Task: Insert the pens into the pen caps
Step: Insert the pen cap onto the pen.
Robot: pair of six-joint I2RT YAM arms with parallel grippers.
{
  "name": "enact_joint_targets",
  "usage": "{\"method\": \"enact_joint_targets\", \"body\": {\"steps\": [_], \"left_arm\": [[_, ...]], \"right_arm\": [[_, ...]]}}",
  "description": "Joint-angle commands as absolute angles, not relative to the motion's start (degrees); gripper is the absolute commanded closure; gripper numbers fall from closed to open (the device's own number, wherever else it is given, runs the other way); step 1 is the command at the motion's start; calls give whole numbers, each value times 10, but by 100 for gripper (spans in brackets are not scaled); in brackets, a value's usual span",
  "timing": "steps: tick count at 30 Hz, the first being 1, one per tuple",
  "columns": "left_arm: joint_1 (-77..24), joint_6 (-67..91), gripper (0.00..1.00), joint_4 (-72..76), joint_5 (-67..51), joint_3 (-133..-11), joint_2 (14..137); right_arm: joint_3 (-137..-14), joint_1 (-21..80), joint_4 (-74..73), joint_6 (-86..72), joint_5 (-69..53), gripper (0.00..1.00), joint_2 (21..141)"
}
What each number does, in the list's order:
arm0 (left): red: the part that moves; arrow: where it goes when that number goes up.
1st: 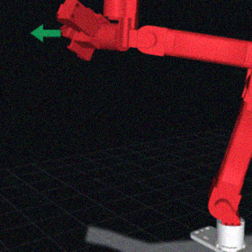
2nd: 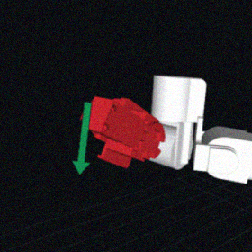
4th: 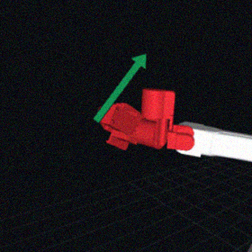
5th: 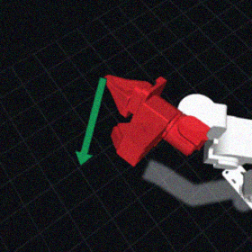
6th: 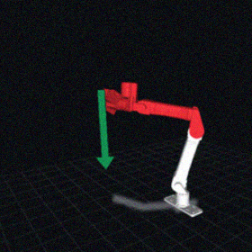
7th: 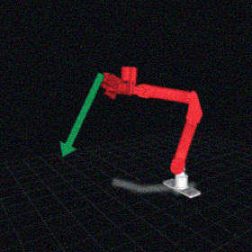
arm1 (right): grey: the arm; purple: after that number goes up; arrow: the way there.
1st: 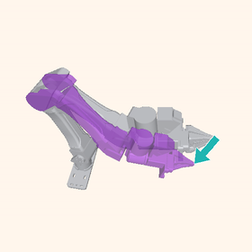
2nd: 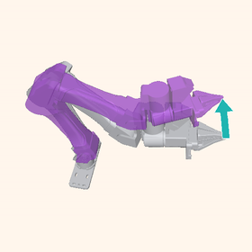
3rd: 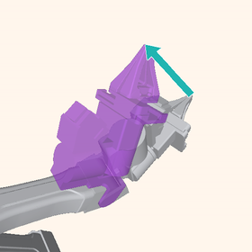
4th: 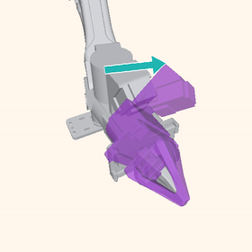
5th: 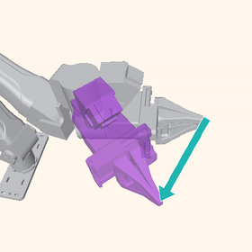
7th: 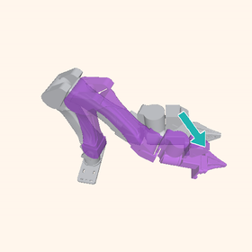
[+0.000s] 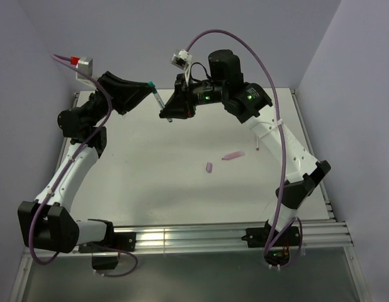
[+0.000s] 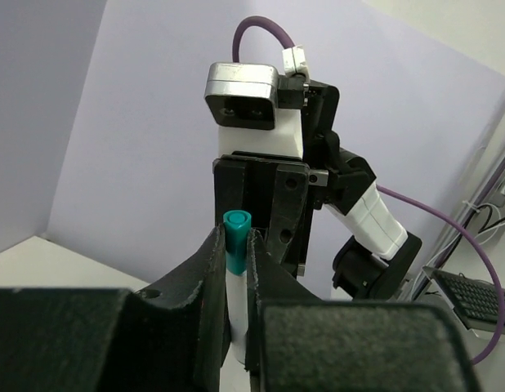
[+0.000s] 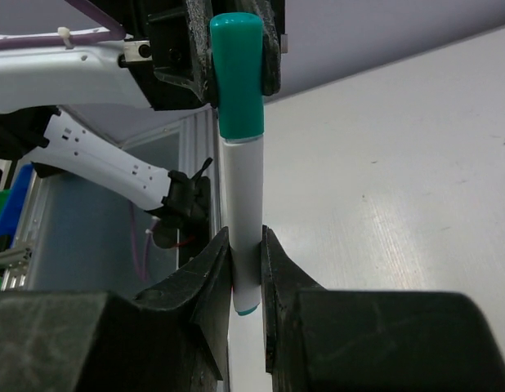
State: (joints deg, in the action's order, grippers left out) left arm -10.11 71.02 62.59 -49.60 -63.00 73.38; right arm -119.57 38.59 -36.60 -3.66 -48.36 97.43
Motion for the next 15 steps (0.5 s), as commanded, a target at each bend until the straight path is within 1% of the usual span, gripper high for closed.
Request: {"method": "enact_joint_targets", "body": {"steps": [1,2,4,5,7,9,13,15], "left_arm": [[-115,716,83,606,-584,-613,731],[-115,715,78,594,-583,-615,731],[-114,712,70,588,-582,-621,733],[-114,708,62,579,-580,-624,734],[-111,701,52,570,-576,-627,735],[-106,714,45,578,-566,-626,737],[-98,718,36,578,-561,-628,738],[-96,717,30,582,-566,-626,734]], "right_arm": [[-1246,380,-218,-54,-509,100,949],[-1249,380,-217,-54,-511,100,950],[-1249,380,-217,-56,-515,100,952],[-1247,380,-217,-58,-513,100,951],[-1238,379,-216,-56,-512,100,947],[-1231,380,-217,-55,-510,100,945],[-1212,379,-217,-49,-510,100,936],[-1209,380,-218,-47,-507,100,933]]}}
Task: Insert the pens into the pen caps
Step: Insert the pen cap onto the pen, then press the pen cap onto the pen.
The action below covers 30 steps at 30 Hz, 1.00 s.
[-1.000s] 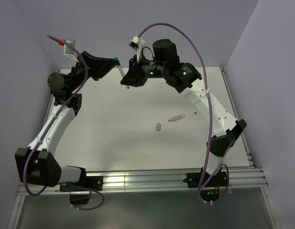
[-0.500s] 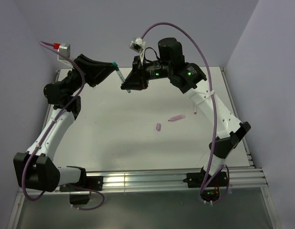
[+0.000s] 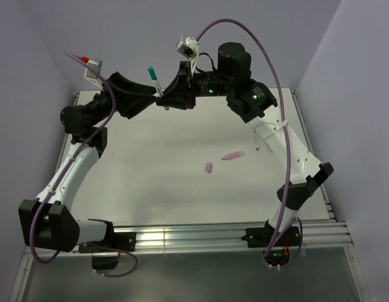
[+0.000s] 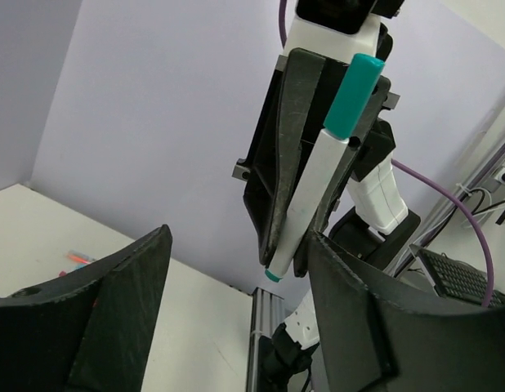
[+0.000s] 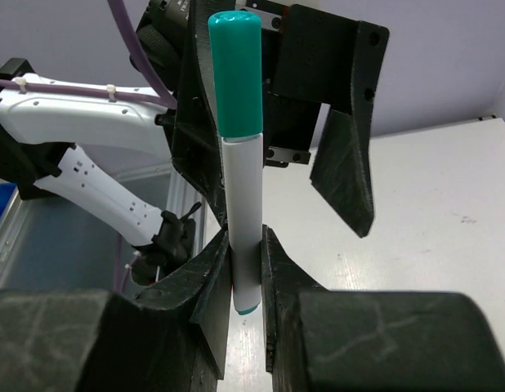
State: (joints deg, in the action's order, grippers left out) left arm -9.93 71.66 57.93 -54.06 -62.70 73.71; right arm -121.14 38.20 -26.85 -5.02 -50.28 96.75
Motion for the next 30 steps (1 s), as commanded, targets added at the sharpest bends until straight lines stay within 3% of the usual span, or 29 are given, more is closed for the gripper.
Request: {"method": "enact_joint_targets", "body": {"steps": [1,3,7,12,16,22,30], "left_arm": [[-88,717,26,585,-566,-624,730],[-76,720,21,581,-569,-623,724],[-34,722,20,585,-610,-638,713],[-8,655,19,472,-651,-710,699],[20,664,18,510,-665,-721,697],[18,741,22,619,-635,-712,719],[-37,719,23,591,-623,-711,740]], "right_arm": [[-1208,379,-218,-46,-508,100,932],[-1200,376,-220,-45,-509,100,928],[-1177,373,-218,-46,-513,100,921],[-1122,371,-217,-48,-529,100,904],[-1076,371,-218,-53,-544,100,891],[-1034,381,-214,-58,-555,100,882],[-1029,402,-201,-69,-554,100,896]]}}
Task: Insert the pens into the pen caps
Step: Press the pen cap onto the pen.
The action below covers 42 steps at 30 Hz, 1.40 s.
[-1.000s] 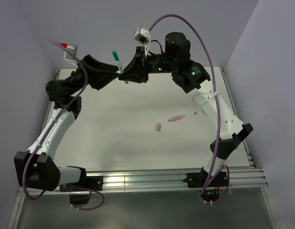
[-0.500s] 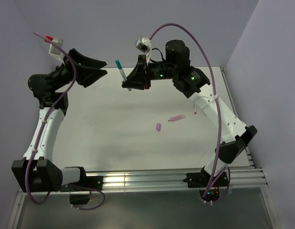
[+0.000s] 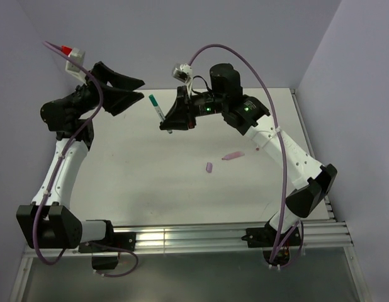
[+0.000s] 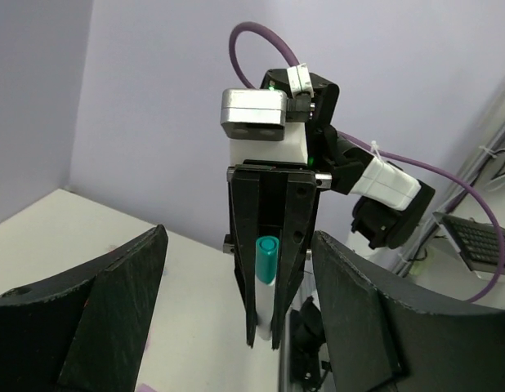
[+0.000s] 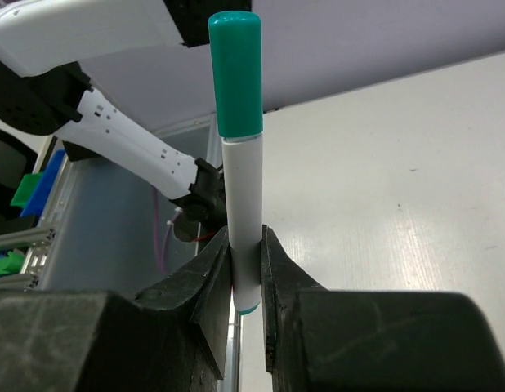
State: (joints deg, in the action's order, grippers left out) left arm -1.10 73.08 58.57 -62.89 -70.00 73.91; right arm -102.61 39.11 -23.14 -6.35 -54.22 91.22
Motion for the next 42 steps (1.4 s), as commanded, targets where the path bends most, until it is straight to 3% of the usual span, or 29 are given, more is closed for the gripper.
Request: {"method": "enact_joint_targets", "body": {"steps": [1,7,13,18,25,31,33,36,37,42], "left_arm": [[-47,717,24,588,-622,-709,740],[-58,731,27,603,-613,-699,739],[-75,730,37,602,-618,-686,740],[-87,744,38,621,-620,-673,740],[-91,772,56,663,-614,-663,738],[-91,790,60,689,-613,-658,739],[-91,793,65,693,-612,-657,738],[-91,797,85,700,-612,-654,737],[-91,798,96,700,-611,-652,737],[-92,792,100,682,-613,-648,737]], "right_arm": [[-1031,406,-201,-69,-554,100,896],[-1020,413,-202,-70,-560,100,899],[-1026,417,-202,-72,-556,100,902],[-1027,417,-203,-73,-556,100,902],[-1020,417,-203,-73,-554,100,902],[-1020,417,-202,-76,-556,100,903],[-1020,417,-202,-79,-557,100,903],[-1022,416,-201,-82,-560,100,904],[-1025,416,-201,-84,-562,100,904],[-1033,417,-197,-99,-564,100,906]]}}
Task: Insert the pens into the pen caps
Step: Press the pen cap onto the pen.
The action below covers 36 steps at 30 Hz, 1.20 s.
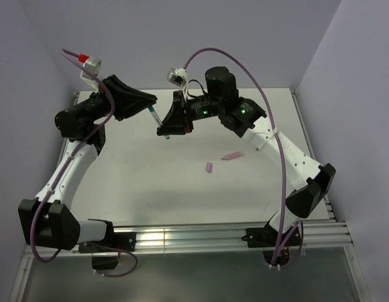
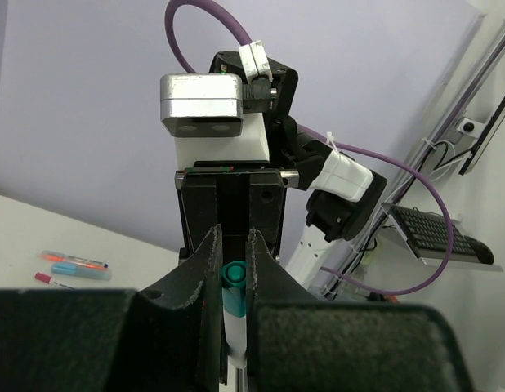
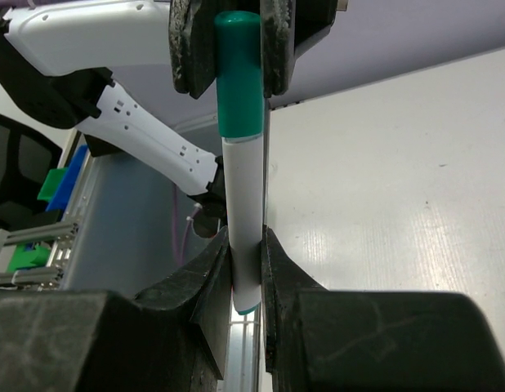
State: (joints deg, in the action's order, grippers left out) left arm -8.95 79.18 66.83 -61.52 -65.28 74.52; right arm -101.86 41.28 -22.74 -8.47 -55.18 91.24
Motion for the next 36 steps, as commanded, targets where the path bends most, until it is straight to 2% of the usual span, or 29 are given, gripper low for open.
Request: {"method": "enact_joint_targets", "body": {"steps": [1,6,13,25,30,36], "left_arm": [[-92,793,100,689,-612,-641,737],[-92,808,100,725,-591,-605,731],[-110,740,100,607,-600,-601,723],[-136,628,100,434,-635,-602,713],[-143,609,100,409,-643,-599,708],[-149,649,100,463,-619,-566,704]], "right_arm": [[-1036,415,-195,-102,-567,100,908],[-1051,410,-178,-137,-564,100,913],[-1092,402,-171,-163,-523,100,932],[-1094,380,-196,-121,-460,100,926],[-1107,373,-203,-101,-453,100,928],[-1121,367,-196,-104,-443,100,942]]}}
